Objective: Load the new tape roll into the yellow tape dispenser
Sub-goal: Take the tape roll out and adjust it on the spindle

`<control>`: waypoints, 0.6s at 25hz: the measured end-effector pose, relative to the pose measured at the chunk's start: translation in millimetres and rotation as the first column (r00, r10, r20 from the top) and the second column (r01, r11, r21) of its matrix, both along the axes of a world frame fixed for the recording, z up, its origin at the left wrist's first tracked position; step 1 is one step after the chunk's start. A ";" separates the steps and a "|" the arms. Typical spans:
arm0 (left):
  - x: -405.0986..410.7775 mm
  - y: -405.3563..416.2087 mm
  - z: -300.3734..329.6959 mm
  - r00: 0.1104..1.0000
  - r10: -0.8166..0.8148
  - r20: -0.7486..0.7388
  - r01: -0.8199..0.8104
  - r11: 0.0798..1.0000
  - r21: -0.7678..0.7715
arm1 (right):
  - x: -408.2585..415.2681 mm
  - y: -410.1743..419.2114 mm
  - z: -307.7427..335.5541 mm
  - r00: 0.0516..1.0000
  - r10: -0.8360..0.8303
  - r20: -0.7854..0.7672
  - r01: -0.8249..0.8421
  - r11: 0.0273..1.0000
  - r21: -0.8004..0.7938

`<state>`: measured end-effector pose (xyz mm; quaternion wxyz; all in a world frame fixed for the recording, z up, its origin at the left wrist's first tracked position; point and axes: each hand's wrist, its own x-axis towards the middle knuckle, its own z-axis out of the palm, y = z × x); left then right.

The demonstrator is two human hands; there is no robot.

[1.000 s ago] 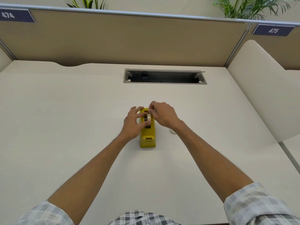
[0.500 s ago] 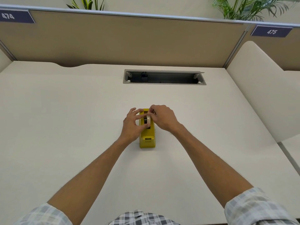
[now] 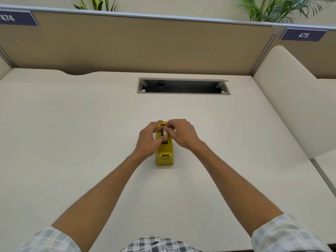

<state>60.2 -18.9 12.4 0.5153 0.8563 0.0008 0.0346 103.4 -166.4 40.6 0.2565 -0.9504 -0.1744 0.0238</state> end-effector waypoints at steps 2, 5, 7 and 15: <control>0.9 1.2 -1.1 1.000 0.011 -0.012 -0.010 1.000 0.027 | -1.6 -0.5 0.6 1.000 0.007 -0.002 -0.007 1.000 -0.006; 0.8 0.9 -2.0 1.000 0.017 0.007 -0.017 0.999 0.039 | -5.3 -1.0 1.5 1.000 0.017 0.018 -0.016 0.999 -0.039; -0.2 0.5 -1.6 1.000 0.026 0.018 -0.026 0.999 0.034 | -6.8 -1.0 1.8 1.000 0.010 0.029 -0.008 0.999 -0.042; -0.1 3.8 0.5 1.000 -0.006 0.007 0.006 0.999 0.044 | -16.2 -3.8 -3.4 0.994 0.039 0.104 -0.043 0.999 0.034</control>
